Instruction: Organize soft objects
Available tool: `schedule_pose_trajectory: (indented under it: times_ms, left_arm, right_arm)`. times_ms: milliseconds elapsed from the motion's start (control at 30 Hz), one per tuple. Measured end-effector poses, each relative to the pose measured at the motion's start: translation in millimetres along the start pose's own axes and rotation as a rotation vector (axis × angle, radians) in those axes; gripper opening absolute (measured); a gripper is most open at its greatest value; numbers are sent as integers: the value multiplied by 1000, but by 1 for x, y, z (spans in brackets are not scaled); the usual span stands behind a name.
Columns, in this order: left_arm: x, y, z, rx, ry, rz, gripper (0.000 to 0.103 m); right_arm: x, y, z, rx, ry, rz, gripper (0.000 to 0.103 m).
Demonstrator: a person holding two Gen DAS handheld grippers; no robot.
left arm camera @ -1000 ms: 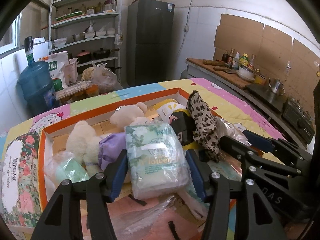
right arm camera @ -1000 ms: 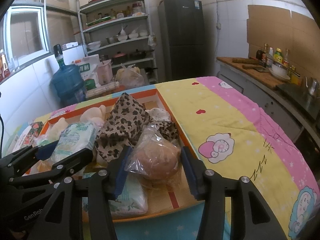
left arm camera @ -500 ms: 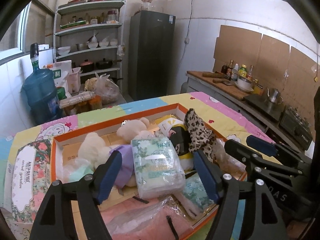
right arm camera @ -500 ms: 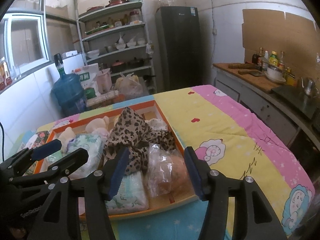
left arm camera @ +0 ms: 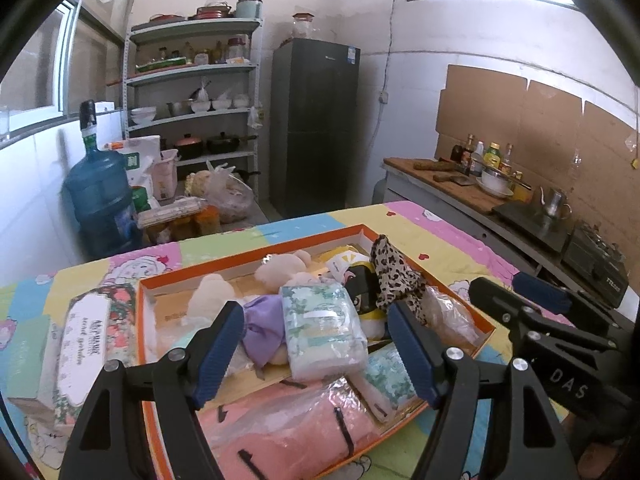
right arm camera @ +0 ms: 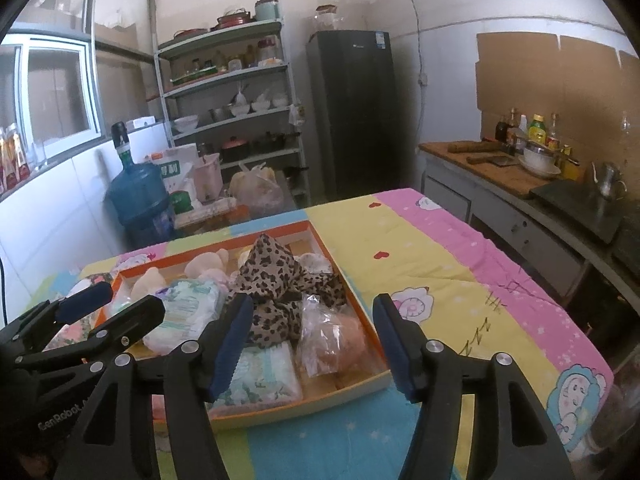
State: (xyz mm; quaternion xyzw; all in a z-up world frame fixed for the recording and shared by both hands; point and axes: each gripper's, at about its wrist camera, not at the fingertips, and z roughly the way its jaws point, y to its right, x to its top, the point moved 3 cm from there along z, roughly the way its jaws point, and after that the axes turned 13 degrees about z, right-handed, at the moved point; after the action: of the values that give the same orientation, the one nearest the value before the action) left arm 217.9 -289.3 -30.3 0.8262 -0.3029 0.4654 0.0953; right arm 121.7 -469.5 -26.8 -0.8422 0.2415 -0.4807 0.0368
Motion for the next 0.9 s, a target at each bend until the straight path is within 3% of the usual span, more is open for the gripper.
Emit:
schedule_pose_trajectory:
  times_ms: [133,267,533,900]
  left_arm:
    - [-1,-3,-13,19,16,-10,74]
    - [-3,-4,-27,48,33,-12,74]
    - [-7,-5,-68,178,95,7,74]
    - [-21,-18,-103,236,100,-35,74]
  right_arm:
    - [1,-4,-11,0,16,-7,65]
    - [-1,-7,-22,-14,37,-9,73]
    - [-4,-16,-44,-21,72,-14,74]
    - [-15,-37,-77,-13,140,-49,74]
